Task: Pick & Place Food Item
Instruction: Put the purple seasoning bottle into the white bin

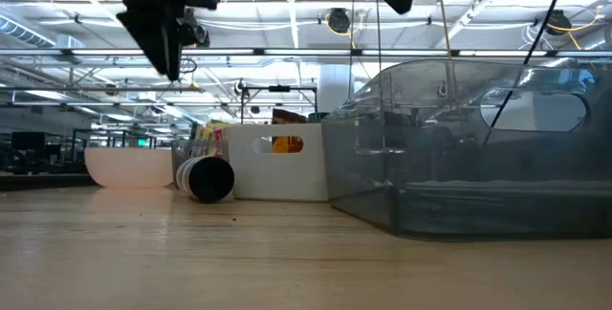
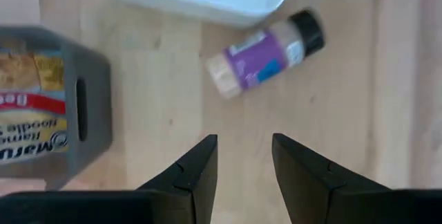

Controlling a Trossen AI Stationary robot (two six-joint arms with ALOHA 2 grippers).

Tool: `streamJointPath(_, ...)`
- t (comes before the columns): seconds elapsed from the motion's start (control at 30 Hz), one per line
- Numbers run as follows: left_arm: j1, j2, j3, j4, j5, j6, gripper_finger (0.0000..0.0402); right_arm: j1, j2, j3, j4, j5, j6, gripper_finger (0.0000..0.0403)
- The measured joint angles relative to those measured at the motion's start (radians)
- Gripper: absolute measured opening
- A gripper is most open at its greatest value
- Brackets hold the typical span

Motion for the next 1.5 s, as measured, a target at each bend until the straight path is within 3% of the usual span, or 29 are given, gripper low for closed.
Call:
streamJointPath(0.13,0.04,0.047,0.0,-0.023,-0.05,0.076,0.0145,-0.054,-0.06,-0.001,0.014,0.012,-0.001,0.0271)
streamJointPath(0.33,0.148,0.084,0.0,-0.021,-0.102,0.269,0.0146,-0.097,-0.116,0.0,0.048,0.188,0.014,0.0272)
streamJointPath(0.43,0.206,0.103,0.0,-0.017,-0.1,0.341,0.015,-0.124,-0.123,0.0,0.07,0.211,0.039,0.027)
streamJointPath(0.63,0.27,0.171,0.0,0.039,0.055,0.436,0.0197,-0.153,-0.11,0.0,0.082,0.214,0.112,0.0268)
streamJointPath(0.9,0.229,0.219,0.0,0.088,0.082,0.615,0.024,-0.155,-0.106,0.0,0.078,0.258,0.131,0.0267)
streamJointPath(1.2,0.165,0.22,0.0,0.182,0.083,0.692,0.0241,-0.155,-0.105,0.0,0.053,0.254,0.105,0.0267)
streamJointPath(1.5,0.083,0.22,0.0,0.161,0.119,0.938,0.0241,-0.153,-0.105,0.0,0.025,0.201,0.079,0.0267)
